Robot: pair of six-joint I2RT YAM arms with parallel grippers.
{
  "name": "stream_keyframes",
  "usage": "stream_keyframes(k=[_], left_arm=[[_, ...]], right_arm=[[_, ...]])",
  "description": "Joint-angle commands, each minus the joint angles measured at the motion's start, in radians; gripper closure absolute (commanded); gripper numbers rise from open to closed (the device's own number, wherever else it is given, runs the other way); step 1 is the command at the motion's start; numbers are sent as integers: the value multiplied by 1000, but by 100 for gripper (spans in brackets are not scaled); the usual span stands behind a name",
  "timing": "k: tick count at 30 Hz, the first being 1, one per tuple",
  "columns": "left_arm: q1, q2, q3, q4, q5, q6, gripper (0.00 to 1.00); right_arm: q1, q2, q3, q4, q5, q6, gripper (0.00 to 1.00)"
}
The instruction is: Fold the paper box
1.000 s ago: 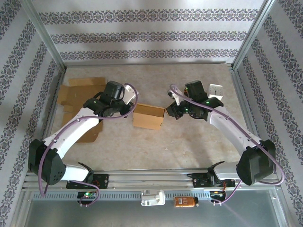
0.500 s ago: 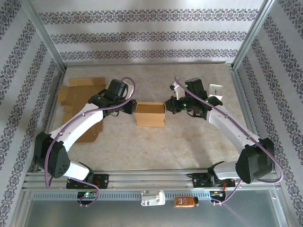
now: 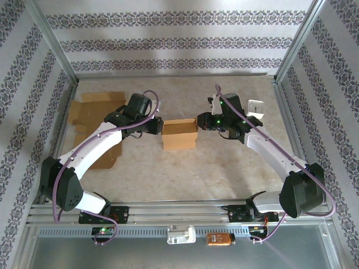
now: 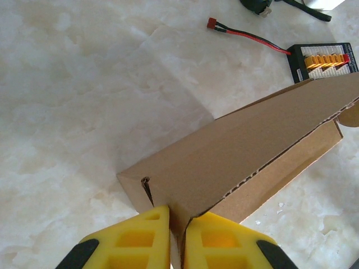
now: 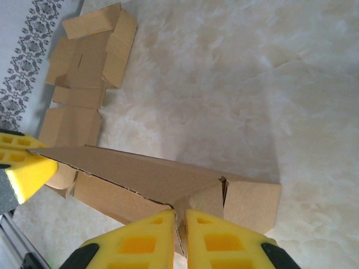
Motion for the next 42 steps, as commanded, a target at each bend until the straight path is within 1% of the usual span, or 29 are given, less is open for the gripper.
stream_keyframes(k=[1, 6, 10, 18, 25, 31, 35, 42], left_arm=[[-8, -30, 39, -9, 39, -20, 89], [-8, -27, 36, -13, 37, -13, 89], [-8, -25, 34, -14, 35, -13, 89], [-8, -25, 37, -14, 34, -16, 89], [-8, -23, 41, -15, 32, -19, 89], [-8, -21, 42, -12, 34, -24, 89], [-6, -22, 38, -8, 36, -25, 89], [-8, -22, 36, -2, 36, -27, 89]], right_arm=[[5, -12, 31, 7, 17, 81, 87], [1, 16, 61, -14, -14, 139, 87], [1, 27, 68, -21, -23, 152, 87], [-1, 43, 23, -37, 37, 120, 87], [0, 46, -4, 3, 7, 180, 87], [0, 48, -28, -12, 49, 161, 87], [1, 42, -39, 0, 31, 209, 87], [1, 50, 13, 6, -35, 287, 86]])
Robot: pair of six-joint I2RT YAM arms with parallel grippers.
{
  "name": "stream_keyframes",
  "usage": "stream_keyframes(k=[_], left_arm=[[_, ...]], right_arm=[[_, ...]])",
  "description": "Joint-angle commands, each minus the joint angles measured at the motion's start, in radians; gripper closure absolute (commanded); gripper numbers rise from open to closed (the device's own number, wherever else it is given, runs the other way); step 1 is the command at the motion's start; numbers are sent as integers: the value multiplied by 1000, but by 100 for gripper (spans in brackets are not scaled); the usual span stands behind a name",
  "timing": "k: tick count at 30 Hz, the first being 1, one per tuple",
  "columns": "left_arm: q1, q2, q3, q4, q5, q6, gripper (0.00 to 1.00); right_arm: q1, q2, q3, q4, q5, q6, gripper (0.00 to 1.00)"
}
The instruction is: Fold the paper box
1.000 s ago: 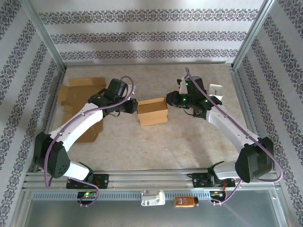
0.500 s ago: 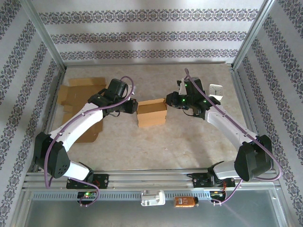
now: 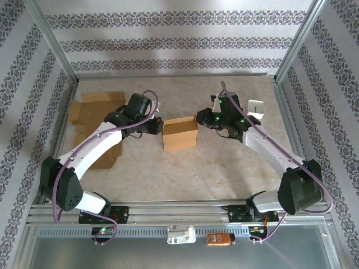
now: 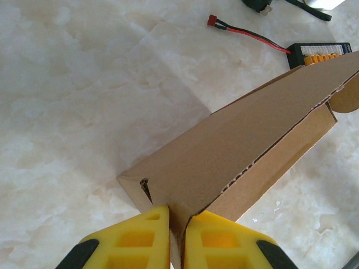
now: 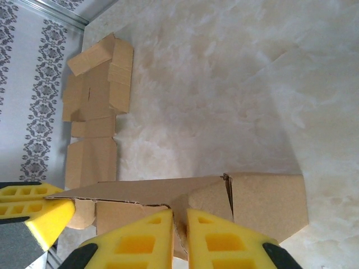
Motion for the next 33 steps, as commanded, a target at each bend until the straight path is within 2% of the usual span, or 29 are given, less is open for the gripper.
stream_keyframes(k=[1, 15, 16, 19, 21, 25, 27, 33], left_arm=[[-8, -23, 34, 8, 32, -11, 89], [-10, -18, 29, 14, 35, -9, 89], [-8, -18, 29, 15, 35, -9, 89], [-9, -17, 30, 14, 34, -4, 89], [-10, -19, 31, 9, 32, -1, 89], [-10, -18, 32, 8, 29, 1, 89], [-10, -17, 34, 12, 29, -1, 89], [-10, -14, 36, 13, 35, -1, 89]], right_arm=[[2, 17, 16, -52, -47, 61, 86], [-4, -3, 43, -43, -103, 122, 83], [-3, -5, 43, -51, -96, 102, 82], [6, -19, 54, -133, 1, -46, 65], [17, -39, 54, -197, 111, -152, 63], [17, -80, 21, -208, 209, -246, 64], [17, -93, 16, -206, 230, -274, 69], [29, -78, 41, -190, 196, -294, 75]])
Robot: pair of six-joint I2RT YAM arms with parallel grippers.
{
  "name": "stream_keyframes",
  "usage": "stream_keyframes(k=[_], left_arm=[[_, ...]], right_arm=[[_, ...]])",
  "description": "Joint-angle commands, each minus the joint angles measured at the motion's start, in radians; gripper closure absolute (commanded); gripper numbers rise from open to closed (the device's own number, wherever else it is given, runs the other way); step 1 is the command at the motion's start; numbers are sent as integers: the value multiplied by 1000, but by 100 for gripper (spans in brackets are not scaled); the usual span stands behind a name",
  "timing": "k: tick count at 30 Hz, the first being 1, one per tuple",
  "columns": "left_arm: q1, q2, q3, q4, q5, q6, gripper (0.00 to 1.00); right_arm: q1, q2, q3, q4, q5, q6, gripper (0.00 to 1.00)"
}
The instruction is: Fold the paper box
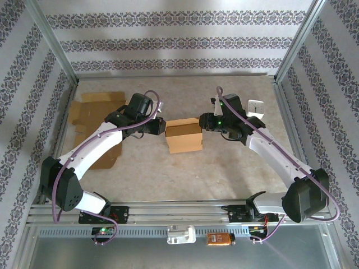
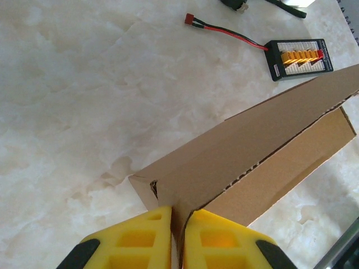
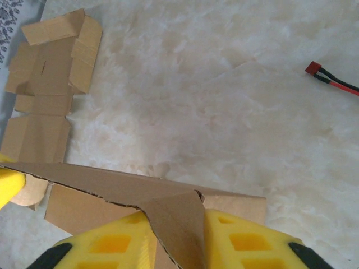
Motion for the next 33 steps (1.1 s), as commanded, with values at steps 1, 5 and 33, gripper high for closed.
stream_keyframes(k=[1, 5, 33], left_arm=[[-1, -14, 31, 2, -10, -1, 89], [-2, -14, 32, -2, -9, -1, 89], [-1, 2, 40, -6, -15, -5, 89]], right_arm=[[12, 5, 21, -20, 46, -46, 77], [21, 23, 34, -22, 38, -48, 82], [41, 67, 19, -68, 18, 81, 92]])
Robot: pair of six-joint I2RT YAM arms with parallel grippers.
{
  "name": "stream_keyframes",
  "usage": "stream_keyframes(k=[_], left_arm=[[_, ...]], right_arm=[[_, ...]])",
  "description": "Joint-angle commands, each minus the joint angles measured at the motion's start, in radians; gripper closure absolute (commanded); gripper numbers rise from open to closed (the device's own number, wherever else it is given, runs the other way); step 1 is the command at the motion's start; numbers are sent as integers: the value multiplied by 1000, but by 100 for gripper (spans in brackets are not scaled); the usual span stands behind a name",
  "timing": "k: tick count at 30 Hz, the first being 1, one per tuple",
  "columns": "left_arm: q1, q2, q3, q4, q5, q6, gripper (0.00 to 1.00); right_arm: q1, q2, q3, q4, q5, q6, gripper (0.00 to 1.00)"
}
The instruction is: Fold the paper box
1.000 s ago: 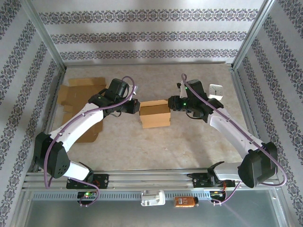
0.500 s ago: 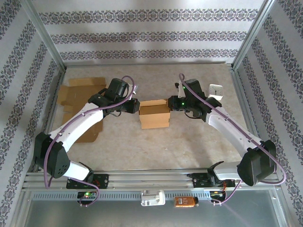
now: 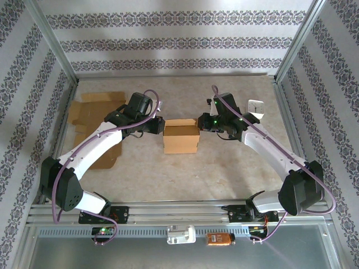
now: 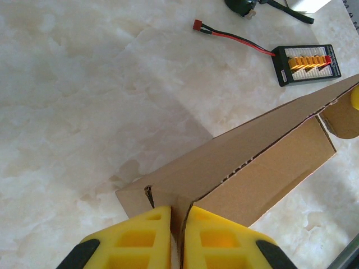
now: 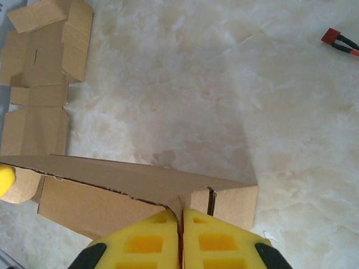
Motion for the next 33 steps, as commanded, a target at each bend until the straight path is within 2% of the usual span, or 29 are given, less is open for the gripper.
stream_keyframes(k=[1, 8, 20, 28, 33], left_arm=[[-2, 1, 32, -1, 11, -7, 89], [-2, 2, 29, 9, 37, -40, 89], [-2, -15, 20, -4, 12, -41, 89], [-2, -13, 20, -2, 18, -50, 89], [-2, -15, 22, 14, 36, -93, 89]], right_arm=[[12, -9, -46, -8, 30, 16, 92], [30, -23, -110, 34, 57, 37, 92], [89, -48, -120, -35, 218, -107, 95], [92, -68, -173, -22, 229, -95, 95], [145, -71, -206, 65, 234, -42, 95]])
